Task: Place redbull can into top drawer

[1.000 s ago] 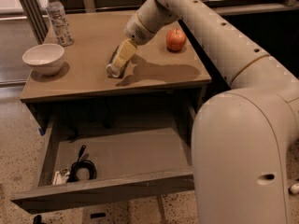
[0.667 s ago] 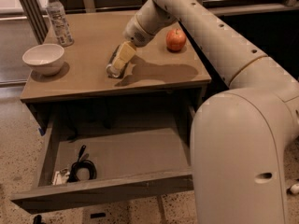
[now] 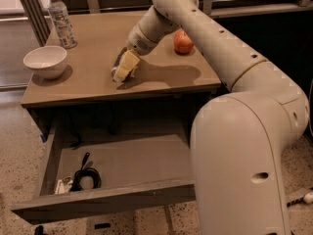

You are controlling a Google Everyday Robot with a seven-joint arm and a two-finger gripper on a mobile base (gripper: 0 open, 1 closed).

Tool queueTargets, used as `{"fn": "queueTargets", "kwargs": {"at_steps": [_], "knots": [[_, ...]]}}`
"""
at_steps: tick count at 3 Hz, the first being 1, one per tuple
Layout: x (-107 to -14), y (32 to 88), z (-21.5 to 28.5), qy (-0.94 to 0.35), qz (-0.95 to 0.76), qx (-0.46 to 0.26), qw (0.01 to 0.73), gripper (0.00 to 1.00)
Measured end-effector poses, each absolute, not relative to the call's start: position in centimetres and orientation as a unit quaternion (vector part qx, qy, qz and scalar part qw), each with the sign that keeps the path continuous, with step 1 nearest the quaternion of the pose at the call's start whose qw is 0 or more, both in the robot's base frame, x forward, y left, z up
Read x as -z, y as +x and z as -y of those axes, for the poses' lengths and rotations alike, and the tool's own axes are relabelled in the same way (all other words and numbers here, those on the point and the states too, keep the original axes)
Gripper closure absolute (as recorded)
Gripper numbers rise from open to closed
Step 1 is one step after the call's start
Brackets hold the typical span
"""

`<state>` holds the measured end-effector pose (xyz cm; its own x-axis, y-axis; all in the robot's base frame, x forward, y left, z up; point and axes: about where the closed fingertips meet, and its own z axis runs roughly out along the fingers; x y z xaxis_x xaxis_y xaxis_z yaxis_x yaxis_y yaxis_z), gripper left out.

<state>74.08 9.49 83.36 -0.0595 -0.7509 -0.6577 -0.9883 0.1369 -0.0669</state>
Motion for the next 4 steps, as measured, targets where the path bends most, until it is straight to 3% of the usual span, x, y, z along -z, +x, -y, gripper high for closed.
{"fn": "queueTargets", "kwargs": {"at_steps": [1, 4], "knots": [[-83.35, 74.08, -9.49, -0.623, -0.698, -0.208, 0.286, 0.18], [-83.34, 74.08, -9.5, -0.623, -0.698, -0.208, 0.286, 0.88]]}}
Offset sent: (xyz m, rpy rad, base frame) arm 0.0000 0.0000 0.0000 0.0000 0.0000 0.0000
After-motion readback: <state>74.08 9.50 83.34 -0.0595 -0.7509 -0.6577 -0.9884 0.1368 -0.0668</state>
